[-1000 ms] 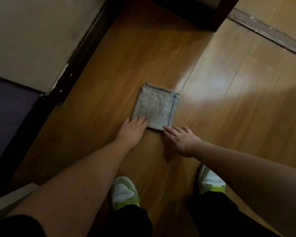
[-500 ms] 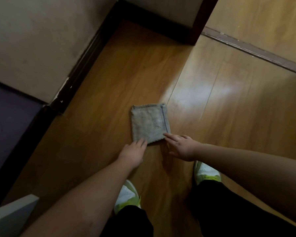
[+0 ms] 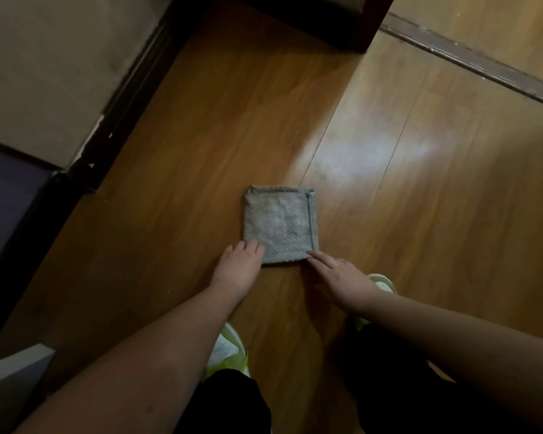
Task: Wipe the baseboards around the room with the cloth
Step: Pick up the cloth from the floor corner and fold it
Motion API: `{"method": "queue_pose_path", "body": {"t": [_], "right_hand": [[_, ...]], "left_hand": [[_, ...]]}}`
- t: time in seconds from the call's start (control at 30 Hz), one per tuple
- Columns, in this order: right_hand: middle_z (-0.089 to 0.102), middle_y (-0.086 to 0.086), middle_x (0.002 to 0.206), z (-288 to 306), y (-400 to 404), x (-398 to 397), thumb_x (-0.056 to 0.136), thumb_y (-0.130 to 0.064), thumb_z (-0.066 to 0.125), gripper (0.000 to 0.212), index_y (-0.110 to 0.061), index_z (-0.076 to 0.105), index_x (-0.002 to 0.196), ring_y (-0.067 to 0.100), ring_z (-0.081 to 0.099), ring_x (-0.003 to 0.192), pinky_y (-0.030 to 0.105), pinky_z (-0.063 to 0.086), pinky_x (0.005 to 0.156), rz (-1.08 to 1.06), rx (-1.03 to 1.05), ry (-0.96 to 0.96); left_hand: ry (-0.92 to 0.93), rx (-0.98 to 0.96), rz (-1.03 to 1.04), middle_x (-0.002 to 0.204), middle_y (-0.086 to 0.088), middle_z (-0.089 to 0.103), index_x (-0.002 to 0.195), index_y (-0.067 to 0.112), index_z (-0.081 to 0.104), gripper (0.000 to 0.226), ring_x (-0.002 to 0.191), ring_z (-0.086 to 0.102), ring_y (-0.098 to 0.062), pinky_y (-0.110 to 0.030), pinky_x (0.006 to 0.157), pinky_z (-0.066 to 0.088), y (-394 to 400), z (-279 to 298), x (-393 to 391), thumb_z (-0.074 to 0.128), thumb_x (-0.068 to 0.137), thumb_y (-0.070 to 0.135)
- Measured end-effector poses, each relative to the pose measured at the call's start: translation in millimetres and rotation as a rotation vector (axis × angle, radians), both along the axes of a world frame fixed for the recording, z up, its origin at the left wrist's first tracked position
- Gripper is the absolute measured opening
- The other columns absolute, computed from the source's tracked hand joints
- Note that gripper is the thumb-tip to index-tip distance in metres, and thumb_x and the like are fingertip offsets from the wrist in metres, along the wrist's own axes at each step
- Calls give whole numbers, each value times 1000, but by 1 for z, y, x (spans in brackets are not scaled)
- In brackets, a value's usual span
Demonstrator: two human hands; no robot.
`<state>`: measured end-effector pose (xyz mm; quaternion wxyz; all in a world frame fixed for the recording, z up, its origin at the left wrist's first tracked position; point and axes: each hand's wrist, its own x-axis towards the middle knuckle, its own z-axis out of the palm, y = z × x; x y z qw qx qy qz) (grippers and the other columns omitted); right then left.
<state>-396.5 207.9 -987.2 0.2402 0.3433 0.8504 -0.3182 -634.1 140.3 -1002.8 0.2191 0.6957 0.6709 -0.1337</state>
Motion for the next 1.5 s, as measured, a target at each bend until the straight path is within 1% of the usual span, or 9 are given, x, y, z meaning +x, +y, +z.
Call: {"method": "queue_pose_path", "body": {"t": [0.17, 0.33, 0.5, 0.63, 0.83, 1.03, 1.13, 1.3, 1.5], "right_hand": [[36, 4, 156, 0, -1, 4, 98, -29, 55, 59, -19, 33, 151, 22, 37, 140, 33, 25, 116, -20, 29, 65], [63, 4, 117, 5, 8, 6, 93, -22, 61, 25, -18, 58, 117, 24, 58, 111, 33, 36, 101, -174, 186, 175], [66, 1, 106, -1, 8, 5, 84, -20, 68, 33, -21, 60, 116, 24, 60, 98, 31, 34, 80, -195, 199, 163], [63, 2, 107, -5, 11, 7, 82, -27, 69, 26, -19, 69, 107, 26, 55, 101, 32, 34, 83, -62, 232, 189], [66, -2, 99, 2, 29, 1, 94, -28, 61, 22, -21, 60, 115, 18, 65, 91, 32, 51, 78, -419, -75, 188], [63, -4, 108, 6, 63, -19, 97, -31, 59, 28, -20, 61, 122, 15, 61, 97, 30, 52, 81, -688, -66, 241], [65, -1, 110, 4, 78, -32, 97, -32, 60, 25, -20, 62, 120, 17, 61, 100, 34, 55, 85, -725, -1, 259], [66, 1, 109, -8, 94, -46, 94, -37, 64, 30, -19, 63, 117, 16, 60, 97, 31, 51, 79, -736, 72, 187], [50, -2, 113, -17, 99, -46, 88, -40, 69, 34, -20, 62, 115, 17, 54, 105, 28, 43, 82, -710, 106, 122]], "left_hand": [[-67, -73, -13, 120, -8, 55, 115, 13, 52, 23, 110, 53, -27, -36, 88, 39, 11, -1, -5, 48, 93, 7], [-270, -135, 36, 100, -5, 60, 93, 19, 52, 11, 100, 56, -27, -34, 76, 37, 18, 5, -6, 56, 84, 18], [-399, -188, 50, 102, -2, 62, 102, 17, 64, 18, 100, 56, -23, -33, 80, 41, 22, 5, -7, 55, 86, 20], [-400, -111, 91, 98, -2, 62, 91, 17, 62, 9, 98, 53, -25, -35, 82, 37, 28, 6, -10, 54, 88, 19], [-684, -55, 543, 91, -8, 67, 107, 17, 62, 11, 83, 61, -23, -36, 70, 45, 42, 6, -18, 55, 98, 19], [-751, 83, 804, 85, 2, 66, 95, 17, 62, 9, 76, 59, -13, -20, 57, 40, 65, -4, -22, 60, 98, 26], [-841, 71, 935, 90, -2, 63, 100, 16, 57, 12, 77, 59, -16, -24, 67, 46, 72, -7, -20, 65, 95, 23], [-623, 19, 843, 112, -8, 62, 117, 9, 61, 35, 98, 61, -25, -31, 88, 48, 78, -14, -21, 74, 85, 11], [-546, -35, 818, 108, -5, 62, 100, 21, 53, 27, 95, 58, -22, -28, 78, 42, 84, -12, -18, 73, 84, 14]]}}
